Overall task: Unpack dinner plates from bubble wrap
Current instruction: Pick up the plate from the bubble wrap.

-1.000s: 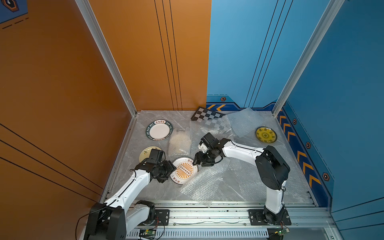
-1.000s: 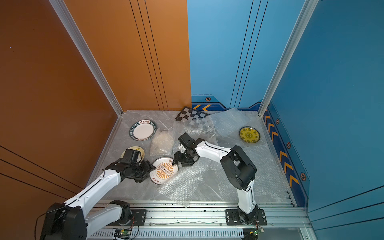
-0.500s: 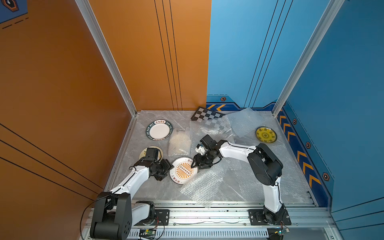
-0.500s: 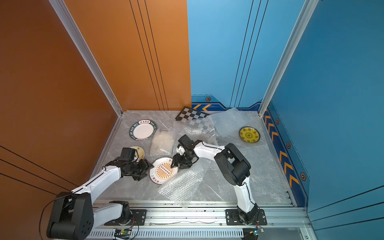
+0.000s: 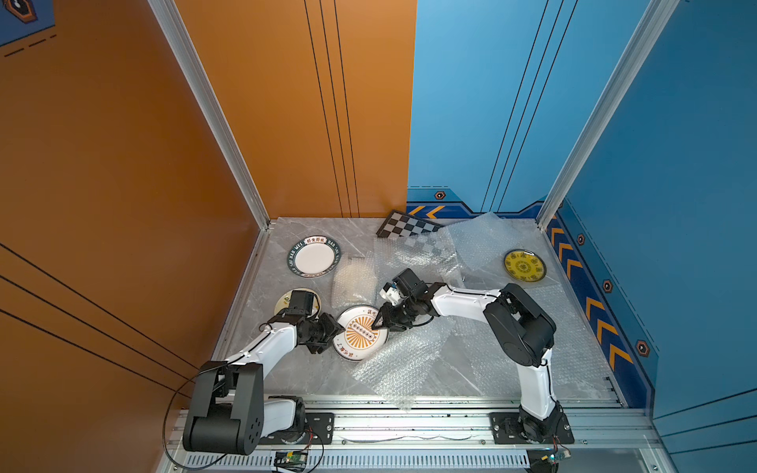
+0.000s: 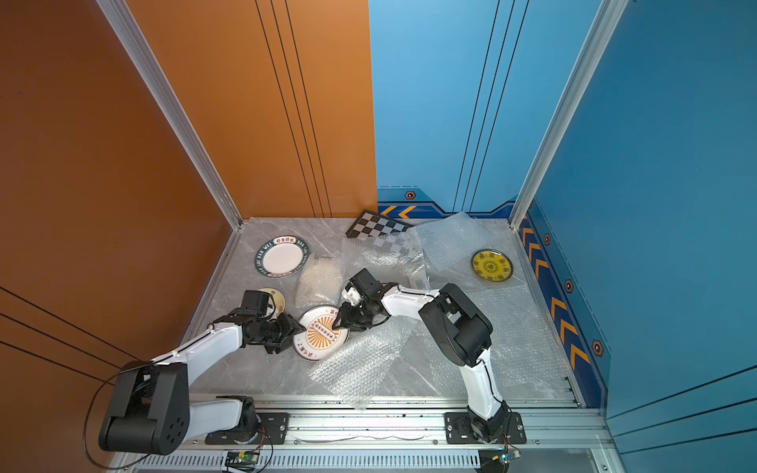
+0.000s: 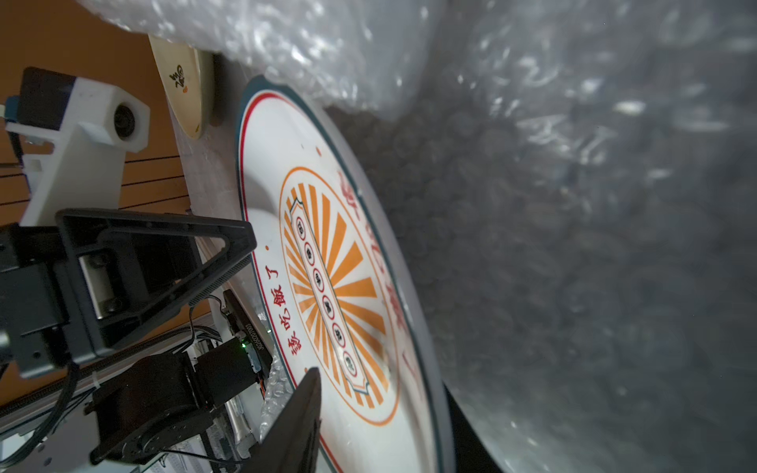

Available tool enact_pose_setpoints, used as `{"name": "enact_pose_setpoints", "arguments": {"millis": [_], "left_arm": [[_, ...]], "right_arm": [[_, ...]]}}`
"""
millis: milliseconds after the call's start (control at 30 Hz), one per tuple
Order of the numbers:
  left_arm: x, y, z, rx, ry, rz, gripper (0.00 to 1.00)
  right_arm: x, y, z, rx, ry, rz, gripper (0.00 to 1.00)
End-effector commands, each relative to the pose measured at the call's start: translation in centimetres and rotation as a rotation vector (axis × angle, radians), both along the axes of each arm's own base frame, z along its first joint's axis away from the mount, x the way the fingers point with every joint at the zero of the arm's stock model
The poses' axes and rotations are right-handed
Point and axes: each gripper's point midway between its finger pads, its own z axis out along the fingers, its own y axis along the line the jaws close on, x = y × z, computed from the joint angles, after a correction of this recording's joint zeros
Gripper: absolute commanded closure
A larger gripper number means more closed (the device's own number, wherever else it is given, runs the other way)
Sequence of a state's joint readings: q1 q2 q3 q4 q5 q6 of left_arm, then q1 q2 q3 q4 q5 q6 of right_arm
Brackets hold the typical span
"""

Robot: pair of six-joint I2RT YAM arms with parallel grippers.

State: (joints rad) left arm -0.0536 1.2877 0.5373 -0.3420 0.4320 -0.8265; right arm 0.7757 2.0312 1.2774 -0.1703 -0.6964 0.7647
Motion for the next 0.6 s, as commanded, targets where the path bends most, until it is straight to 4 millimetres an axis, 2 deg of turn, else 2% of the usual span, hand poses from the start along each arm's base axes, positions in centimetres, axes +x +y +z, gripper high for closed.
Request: {"name": "enact_pose_setpoints", "arguments": {"millis": [0,67,167,400,567], "left_arm": [[-0.5,-1.0,-0.3,-0.043,0.005,-0.043,0.45],[-0.4,-1.0,0.1,-0.049,-0.005,-0.041,0.45],[-0.2,-0.8,1.0,-0.046,-0.018,-0.042,0.45],[-0.3,0.7,4.0,0.009,-0.063,-0.030,0.33],[-0.5,1.2,5.7,0.035,-0.085,-0.038,0.30]], "right_arm": [[-0.4,1.4,1.0,0.062,-0.023,0.009,0.70],[-0.1,0.9,1.3,0.047,-0.044,-0.015,0.80],[0.5,0.1,2.0,0.032,-0.075,-0.053,0.87],[1.7,-1.3,4.6,0.025,-0.139,-0.117,0.89],[1.9,-1.4,7.1,0.028,-0.173,-0.135,0.90]]}}
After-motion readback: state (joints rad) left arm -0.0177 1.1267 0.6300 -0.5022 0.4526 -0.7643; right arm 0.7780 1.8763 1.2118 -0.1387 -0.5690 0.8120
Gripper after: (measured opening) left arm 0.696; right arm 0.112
